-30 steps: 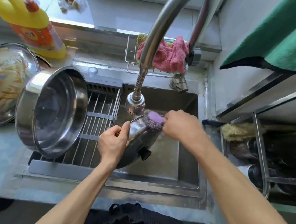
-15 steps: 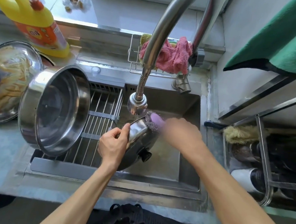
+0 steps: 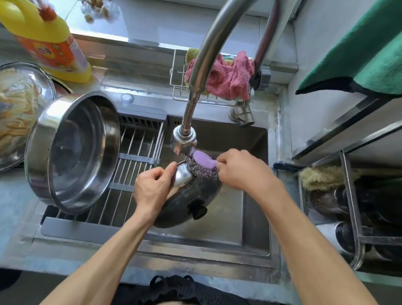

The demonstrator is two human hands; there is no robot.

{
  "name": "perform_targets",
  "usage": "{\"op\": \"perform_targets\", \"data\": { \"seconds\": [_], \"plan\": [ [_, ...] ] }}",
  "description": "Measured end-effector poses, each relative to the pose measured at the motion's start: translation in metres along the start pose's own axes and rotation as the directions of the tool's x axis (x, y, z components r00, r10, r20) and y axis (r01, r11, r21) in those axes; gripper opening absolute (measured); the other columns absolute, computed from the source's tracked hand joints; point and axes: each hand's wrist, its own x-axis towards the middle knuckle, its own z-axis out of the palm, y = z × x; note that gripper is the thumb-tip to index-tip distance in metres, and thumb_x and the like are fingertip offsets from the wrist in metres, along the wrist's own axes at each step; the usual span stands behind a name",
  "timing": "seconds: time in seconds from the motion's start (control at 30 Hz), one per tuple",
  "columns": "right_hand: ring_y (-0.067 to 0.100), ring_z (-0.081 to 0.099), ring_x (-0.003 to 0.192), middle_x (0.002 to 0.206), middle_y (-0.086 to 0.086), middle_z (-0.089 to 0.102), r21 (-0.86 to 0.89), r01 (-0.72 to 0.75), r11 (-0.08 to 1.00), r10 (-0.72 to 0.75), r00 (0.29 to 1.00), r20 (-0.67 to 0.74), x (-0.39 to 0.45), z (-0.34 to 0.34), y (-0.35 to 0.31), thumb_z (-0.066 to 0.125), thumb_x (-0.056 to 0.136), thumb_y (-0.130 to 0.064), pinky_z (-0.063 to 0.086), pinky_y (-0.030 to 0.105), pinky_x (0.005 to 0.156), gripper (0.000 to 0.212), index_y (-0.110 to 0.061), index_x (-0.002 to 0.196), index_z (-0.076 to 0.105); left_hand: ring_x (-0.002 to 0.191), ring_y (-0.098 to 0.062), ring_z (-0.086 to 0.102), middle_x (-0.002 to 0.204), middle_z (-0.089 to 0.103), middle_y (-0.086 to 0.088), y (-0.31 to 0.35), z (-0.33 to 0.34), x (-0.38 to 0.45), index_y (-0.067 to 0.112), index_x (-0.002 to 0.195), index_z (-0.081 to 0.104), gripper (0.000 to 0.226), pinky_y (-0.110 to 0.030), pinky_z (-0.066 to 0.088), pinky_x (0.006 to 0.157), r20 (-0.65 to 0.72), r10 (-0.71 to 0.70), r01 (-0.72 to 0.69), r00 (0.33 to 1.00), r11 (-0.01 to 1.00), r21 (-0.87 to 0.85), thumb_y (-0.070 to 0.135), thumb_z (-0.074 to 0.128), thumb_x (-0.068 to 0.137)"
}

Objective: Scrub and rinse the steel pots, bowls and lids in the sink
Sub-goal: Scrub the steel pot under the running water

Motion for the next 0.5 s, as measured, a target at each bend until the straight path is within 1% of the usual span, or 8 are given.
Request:
{"op": "perform_targets", "data": {
  "seconds": [0.07,0.13,0.17,0.2,0.23,0.3,0.4,0.5],
  "plan": [
    [0.026,0.063,0.081,0.093,0.005,0.066,0.088,-0.082,0.993,0.076,0.995,0.067,0.009,-0.009,0.008,0.042,0.086,-0.05,0.054,0.038,0.078,0.042,-0.023,0.099,0.072,0.054,-0.016,0.043,0.048,0.047,0.006,0.001,-0.002,0.002,0.019,0.046,0.053,0.056,-0.033,0.034,0.06,-0.002,-0.04,0.04,0.999,0.995,-0.087,0.048,0.068,0.092],
    [0.028,0.063,0.088,0.095,0.008,0.068,0.16,-0.12,0.98,0.101,0.987,0.122,0.019,-0.011,0.023,0.034,0.06,-0.072,0.053,0.037,0.085,0.078,-0.02,0.099,0.075,0.054,-0.018,0.043,0.052,0.048,0.0,0.0,-0.008,0.003,0.015,0.049,0.057,0.053,-0.032,0.034,0.059,0.008,-0.093,0.092,0.996,0.975,-0.2,0.044,0.07,0.092],
    [0.026,0.063,0.088,0.095,0.009,0.069,0.188,-0.123,0.974,0.098,0.985,0.14,0.026,-0.008,0.034,0.032,0.054,-0.073,0.053,0.034,0.084,0.084,-0.018,0.1,0.075,0.053,-0.018,0.043,0.051,0.047,0.0,0.0,-0.012,0.004,0.017,0.048,0.057,0.052,-0.032,0.034,0.058,0.018,-0.124,0.124,0.992,0.962,-0.244,0.043,0.07,0.091],
    [0.023,0.06,0.082,0.092,0.009,0.069,0.209,-0.125,0.97,0.092,0.983,0.158,0.031,-0.004,0.046,0.036,0.061,-0.069,0.05,0.032,0.078,0.076,-0.017,0.1,0.075,0.052,-0.017,0.041,0.05,0.045,0.002,-0.001,-0.016,0.005,0.021,0.046,0.055,0.052,-0.031,0.033,0.055,0.032,-0.162,0.164,0.986,0.942,-0.291,0.042,0.071,0.091],
    [0.021,0.054,0.074,0.085,0.01,0.068,0.234,-0.136,0.963,0.096,0.98,0.174,0.035,0.002,0.055,0.043,0.074,-0.058,0.046,0.031,0.071,0.057,-0.018,0.098,0.076,0.05,-0.017,0.039,0.05,0.044,0.004,-0.001,-0.021,0.007,0.023,0.045,0.052,0.051,-0.03,0.032,0.053,0.043,-0.211,0.213,0.977,0.916,-0.339,0.039,0.072,0.09],
    [0.018,0.041,0.058,0.066,0.005,0.055,0.32,-0.18,0.93,0.128,0.976,0.177,0.037,0.013,0.071,0.051,0.087,-0.034,0.035,0.028,0.058,0.027,-0.024,0.084,0.075,0.053,-0.016,0.043,0.057,0.048,0.003,0.002,-0.03,0.012,0.025,0.053,0.055,0.04,-0.031,0.036,0.054,0.056,-0.309,0.299,0.949,0.834,-0.465,0.035,0.074,0.087],
    [0.015,0.022,0.045,0.057,0.002,0.031,0.524,-0.269,0.808,0.169,0.958,0.231,0.032,0.033,0.078,0.047,0.093,-0.023,0.017,0.02,0.046,0.023,-0.025,0.079,0.066,0.069,-0.02,0.067,0.076,0.071,-0.002,0.006,-0.037,0.023,0.016,0.073,0.07,0.021,-0.034,0.058,0.068,0.074,-0.414,0.369,0.907,0.698,-0.613,0.029,0.073,0.089],
    [0.012,0.018,0.045,0.06,0.001,0.026,0.624,-0.295,0.723,0.19,0.954,0.232,0.028,0.053,0.075,0.045,0.094,-0.024,0.011,0.018,0.047,0.015,-0.028,0.084,0.057,0.074,-0.02,0.073,0.083,0.076,-0.003,0.005,-0.039,0.026,0.016,0.081,0.071,0.021,-0.036,0.062,0.07,0.143,-0.455,0.428,0.879,0.619,-0.658,0.032,0.067,0.094]
  ]
}}
